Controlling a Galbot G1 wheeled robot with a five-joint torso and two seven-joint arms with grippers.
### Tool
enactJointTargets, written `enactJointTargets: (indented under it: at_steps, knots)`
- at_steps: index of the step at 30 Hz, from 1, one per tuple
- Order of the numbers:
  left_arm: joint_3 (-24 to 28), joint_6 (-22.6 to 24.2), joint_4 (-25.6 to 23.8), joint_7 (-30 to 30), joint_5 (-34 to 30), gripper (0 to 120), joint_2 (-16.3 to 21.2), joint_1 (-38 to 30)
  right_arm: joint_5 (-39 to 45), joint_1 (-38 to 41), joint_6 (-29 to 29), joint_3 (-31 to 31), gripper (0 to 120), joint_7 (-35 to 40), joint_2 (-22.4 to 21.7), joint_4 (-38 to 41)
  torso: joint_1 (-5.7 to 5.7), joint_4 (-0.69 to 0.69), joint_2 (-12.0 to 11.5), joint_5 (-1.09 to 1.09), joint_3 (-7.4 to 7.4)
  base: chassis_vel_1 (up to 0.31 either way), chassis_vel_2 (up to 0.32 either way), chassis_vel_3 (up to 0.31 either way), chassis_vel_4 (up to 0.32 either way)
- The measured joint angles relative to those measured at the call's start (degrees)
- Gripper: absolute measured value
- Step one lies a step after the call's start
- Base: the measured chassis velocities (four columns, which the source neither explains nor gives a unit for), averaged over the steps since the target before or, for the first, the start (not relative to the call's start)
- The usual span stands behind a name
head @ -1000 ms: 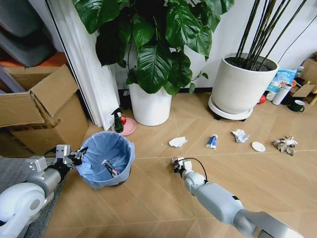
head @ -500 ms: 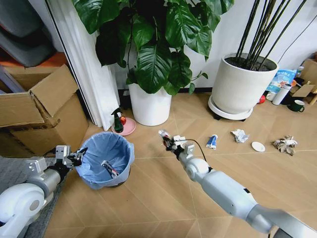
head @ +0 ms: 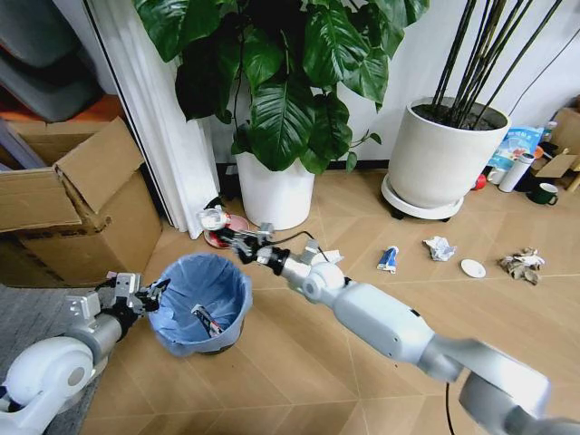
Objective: Pick up the trash bin and place the garbage on the floor into it.
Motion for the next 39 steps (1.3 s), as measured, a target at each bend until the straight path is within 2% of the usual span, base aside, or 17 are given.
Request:
enactJointTargets:
  at_steps: [6, 12, 13, 14, 16, 17, 21, 23, 24, 27, 28, 32, 33, 36, 39]
  knots:
    - [-1.4, 0.0, -0.2, -0.1, -0.1, 0, -0.1, 0.4, 2.8, 2.8, -1.7, -5.7, 0, -1.3, -1.6, 2.8, 0.0, -0.01, 0.0, 0.01, 0.0, 0.0, 0.0, 0.0, 0.0]
    - [-3.0, 0.2, -0.7, -0.3, -0.5, 0, -0.2, 0.7, 1.5, 4.3, -4.0, -7.6, 2, -2.8, -3.0, 2.9, 0.0, 0.02, 0.0, 0.02, 0.0, 0.0, 0.0, 0.0, 0.0]
    - [-3.8, 0.3, -1.0, -0.4, -1.0, 0, 0.0, 0.8, -0.5, 5.0, -5.4, -8.3, 14, -2.9, -4.7, 2.9, 0.0, 0.02, 0.0, 0.02, 0.0, 0.0, 0.0, 0.0, 0.0]
    - [-4.5, 0.4, -1.2, -0.4, -1.2, 0, 0.1, 0.9, -1.9, 5.4, -6.0, -8.7, 17, -2.6, -6.0, 2.9, 0.0, -0.03, 0.0, 0.02, 0.0, 0.0, 0.0, 0.0, 0.0]
    - [-4.9, 0.5, -1.4, -0.4, -1.4, 0, 0.2, 1.0, -3.0, 5.9, -6.5, -9.1, 22, -2.2, -7.0, 2.8, 0.0, -0.01, 0.0, 0.02, 0.0, 0.0, 0.0, 0.0, 0.0]
    - [-5.5, 0.6, -1.7, -0.4, -1.6, 0, 0.4, 1.2, -3.7, 6.6, -7.1, -9.9, 29, -1.7, -8.8, 2.7, 0.0, -0.01, 0.0, 0.02, 0.0, 0.0, 0.0, 0.0, 0.0]
    - [-6.0, 0.8, -2.0, -0.5, -1.8, 0, 0.4, 1.2, -3.5, 8.3, -8.4, -11.7, 41, -1.3, -11.9, 3.4, 0.0, -0.01, 0.0, 0.02, 0.0, 0.0, 0.0, 0.0, 0.0]
    - [-6.0, 0.8, -2.0, -0.6, -1.8, 0, 0.4, 1.2, -2.8, 8.8, -8.8, -12.3, 50, -1.0, -12.7, 4.0, 0.0, -0.01, 0.0, 0.03, 0.0, 0.0, 0.0, 0.0, 0.0]
    - [-6.0, 0.8, -2.0, -0.6, -1.8, 0, 0.4, 1.2, -2.8, 8.8, -8.8, -12.3, 50, -1.0, -12.7, 4.0, 0.0, -0.01, 0.0, 0.03, 0.0, 0.0, 0.0, 0.0, 0.0]
    - [-6.0, 0.9, -1.9, -0.7, -1.9, 0, 0.3, 1.0, -2.4, 9.2, -8.9, -12.2, 66, -0.7, -13.8, 4.6, 0.0, 0.01, 0.0, 0.03, 0.0, 0.0, 0.0, 0.0, 0.0]
    - [-6.0, 0.9, -1.9, -0.7, -1.9, 0, 0.3, 1.0, -2.4, 9.2, -8.9, -12.2, 66, -0.7, -13.8, 4.6, 0.0, 0.01, 0.0, 0.03, 0.0, 0.0, 0.0, 0.0, 0.0]
    - [-5.8, 0.9, -1.9, -0.8, -1.9, 0, 0.1, 1.0, -2.3, 8.7, -8.9, -11.2, 84, -1.0, -14.8, 4.9, 0.0, 0.0, 0.0, 0.02, 0.0, 0.0, 0.0, 0.0, 0.0]
    - [-5.8, 0.9, -1.9, -0.8, -1.9, 0, 0.1, 1.0, -2.3, 8.7, -8.9, -11.2, 84, -1.0, -14.8, 4.9, 0.0, 0.0, 0.0, 0.02, 0.0, 0.0, 0.0, 0.0, 0.0]
    - [-5.6, 0.9, -2.0, -0.9, -1.9, 0, 0.1, 1.0, -2.3, 8.7, -8.6, -11.0, 97, -1.2, -14.8, 4.9, 0.0, 0.01, 0.0, 0.02, 0.0, 0.0, 0.0, 0.0, 0.0]
    - [-5.6, 0.9, -2.0, -1.0, -1.9, 0, 0.1, 1.0, -2.4, 8.8, -8.5, -10.7, 100, -1.1, -14.8, 4.8, 0.0, 0.01, 0.0, 0.02, 0.0, 0.0, 0.0, 0.0, 0.0]
